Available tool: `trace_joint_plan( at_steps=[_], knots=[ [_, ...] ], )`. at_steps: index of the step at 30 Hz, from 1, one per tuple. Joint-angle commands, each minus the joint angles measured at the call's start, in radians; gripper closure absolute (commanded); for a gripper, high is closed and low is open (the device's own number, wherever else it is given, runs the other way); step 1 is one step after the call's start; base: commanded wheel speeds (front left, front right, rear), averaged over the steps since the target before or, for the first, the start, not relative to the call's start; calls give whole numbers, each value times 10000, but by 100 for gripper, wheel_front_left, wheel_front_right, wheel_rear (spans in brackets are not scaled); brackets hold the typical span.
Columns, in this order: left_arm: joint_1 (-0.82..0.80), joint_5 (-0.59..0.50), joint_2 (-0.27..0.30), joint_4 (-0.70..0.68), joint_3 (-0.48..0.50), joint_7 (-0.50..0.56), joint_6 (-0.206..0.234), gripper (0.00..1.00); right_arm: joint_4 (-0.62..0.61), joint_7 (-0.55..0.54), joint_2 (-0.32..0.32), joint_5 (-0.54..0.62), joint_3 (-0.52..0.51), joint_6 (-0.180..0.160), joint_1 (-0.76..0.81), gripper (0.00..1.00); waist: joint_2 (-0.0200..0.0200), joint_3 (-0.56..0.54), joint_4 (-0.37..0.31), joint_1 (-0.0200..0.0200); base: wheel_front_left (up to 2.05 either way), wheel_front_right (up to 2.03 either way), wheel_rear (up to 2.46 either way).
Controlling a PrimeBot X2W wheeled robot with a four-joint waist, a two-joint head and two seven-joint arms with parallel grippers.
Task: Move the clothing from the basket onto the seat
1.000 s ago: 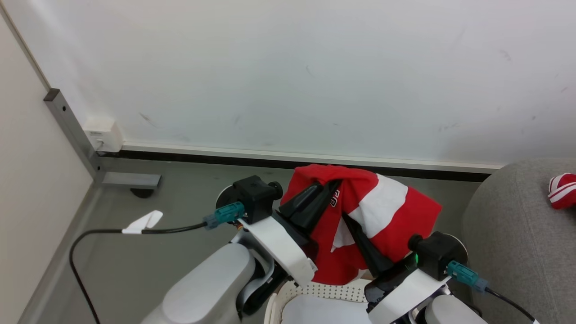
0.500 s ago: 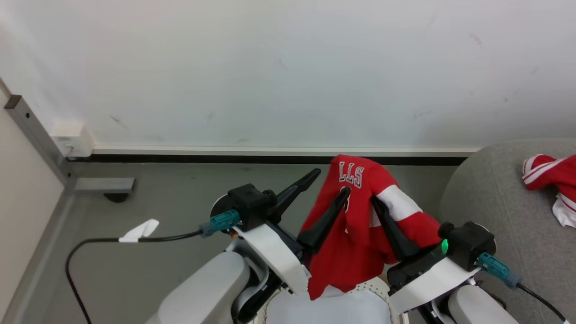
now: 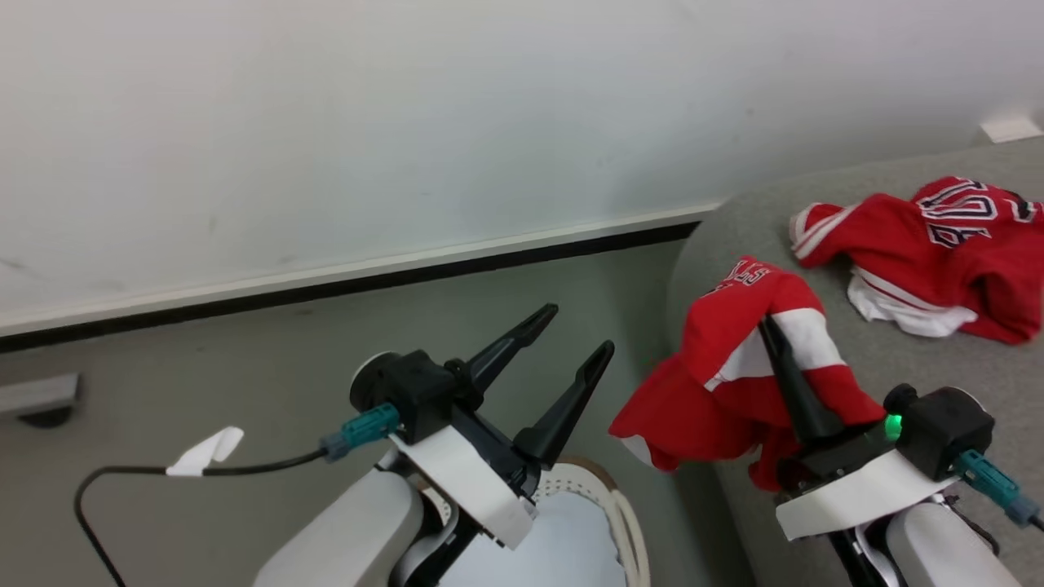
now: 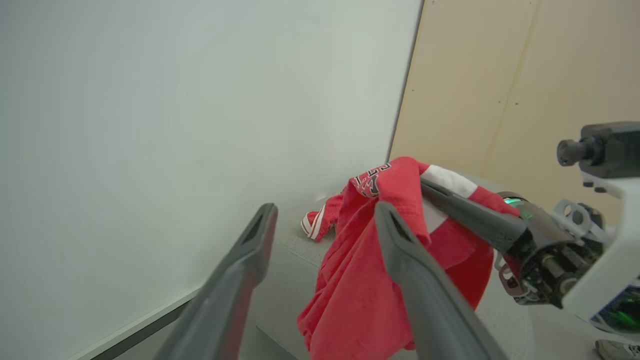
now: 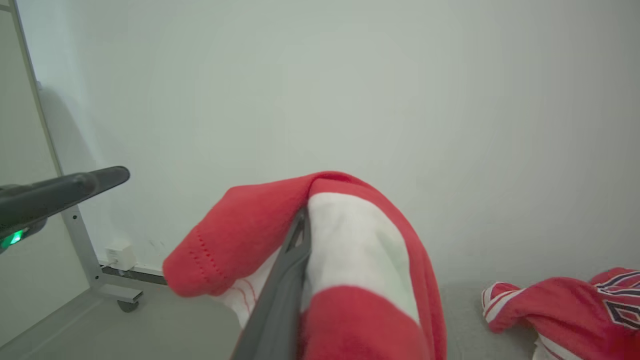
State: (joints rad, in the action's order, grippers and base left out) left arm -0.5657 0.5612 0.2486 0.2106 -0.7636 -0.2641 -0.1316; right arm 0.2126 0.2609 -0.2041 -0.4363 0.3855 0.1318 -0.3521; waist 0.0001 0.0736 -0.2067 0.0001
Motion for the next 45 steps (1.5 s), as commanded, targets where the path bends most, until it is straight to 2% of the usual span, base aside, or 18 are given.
trace_joint_plan(
  at_steps=[1,10,18,25,30,33,43,45],
  knots=[
    [161,-135,81,-104,65,-2,15,0,-87,30,-88,25,-82,-23,139,100,-1,222,-797,-1,0,0,0],
    [542,-961,324,-571,234,-2,14,0,-696,30,31,263,-819,-23,661,100,-1,468,-2436,-1,0,0,0],
    [597,-1087,314,-487,80,-2,14,0,-935,30,97,323,-1024,-23,956,100,-1,585,-2918,-1,0,0,0],
    [384,-958,331,-434,-119,-2,14,0,-1054,30,90,393,-1302,-23,812,100,-1,856,-2754,-1,0,0,0],
    [180,-740,561,-516,-177,-2,14,0,-1156,30,-247,597,-1767,-23,149,100,-1,1328,-2494,-1,0,0,0],
    [57,-622,759,-622,-205,-2,14,0,-1102,25,-566,678,-2220,-23,-442,100,-1,1731,-2301,-1,0,0,0],
    [-473,-392,1683,-1096,-346,116,14,0,-913,-964,-1983,1068,-4296,-23,-1980,100,-1,3403,-1563,-1,0,0,0],
    [-561,-392,1827,-1207,-320,149,12,0,-703,-1209,-2238,826,-4650,-23,-2131,100,-1,3696,-1428,-1,0,0,0]
  ],
)
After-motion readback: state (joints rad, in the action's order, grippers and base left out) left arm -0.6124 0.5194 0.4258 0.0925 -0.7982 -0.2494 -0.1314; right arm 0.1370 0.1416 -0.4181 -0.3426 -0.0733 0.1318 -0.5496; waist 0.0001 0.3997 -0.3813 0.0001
